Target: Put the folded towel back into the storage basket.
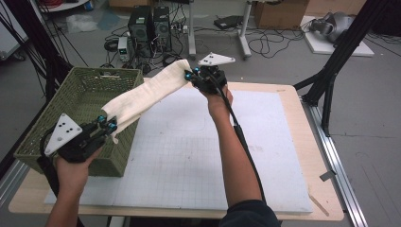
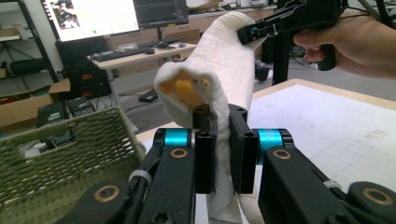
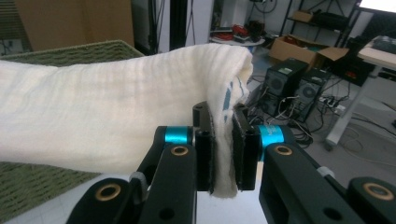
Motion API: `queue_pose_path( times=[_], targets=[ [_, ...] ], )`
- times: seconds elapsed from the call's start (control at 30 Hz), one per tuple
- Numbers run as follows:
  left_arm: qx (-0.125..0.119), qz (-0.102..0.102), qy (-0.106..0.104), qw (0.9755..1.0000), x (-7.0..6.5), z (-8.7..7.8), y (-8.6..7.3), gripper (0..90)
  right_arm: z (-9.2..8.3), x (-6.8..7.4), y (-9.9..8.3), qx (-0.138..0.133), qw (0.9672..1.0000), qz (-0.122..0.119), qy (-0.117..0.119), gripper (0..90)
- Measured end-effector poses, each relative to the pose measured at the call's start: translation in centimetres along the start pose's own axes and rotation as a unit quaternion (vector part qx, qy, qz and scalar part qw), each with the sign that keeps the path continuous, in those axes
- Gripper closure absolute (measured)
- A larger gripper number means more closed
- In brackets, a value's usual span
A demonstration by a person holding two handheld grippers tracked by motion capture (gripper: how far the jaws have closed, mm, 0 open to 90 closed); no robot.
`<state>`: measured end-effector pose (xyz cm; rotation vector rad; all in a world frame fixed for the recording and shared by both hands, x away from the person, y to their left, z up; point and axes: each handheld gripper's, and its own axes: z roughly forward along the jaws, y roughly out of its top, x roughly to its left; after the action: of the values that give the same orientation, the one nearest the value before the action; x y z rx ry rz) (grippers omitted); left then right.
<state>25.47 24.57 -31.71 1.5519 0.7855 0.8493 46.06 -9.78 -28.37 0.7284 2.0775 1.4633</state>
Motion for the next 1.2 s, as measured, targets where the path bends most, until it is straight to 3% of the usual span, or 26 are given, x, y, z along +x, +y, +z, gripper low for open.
queue_pose_path(
  times=[0.4,0.67,1.2],
  targets=[
    [-0.008,-0.016,0.044,0.9988,2.2,-3.1,-0.1,82.0,4.1,2.9,3.2,-0.005,0.9993,-0.028,0.023,81.3],
    [0.004,-0.017,0.081,0.9965,3.7,-4.7,-0.6,81.9,6.7,4.9,4.8,-0.004,0.9985,-0.041,0.035,81.3],
    [0.016,-0.027,0.126,0.9916,5.8,-7.0,-1.7,81.8,12.3,8.4,5.8,0.014,0.9974,-0.051,0.048,81.1]
  ],
)
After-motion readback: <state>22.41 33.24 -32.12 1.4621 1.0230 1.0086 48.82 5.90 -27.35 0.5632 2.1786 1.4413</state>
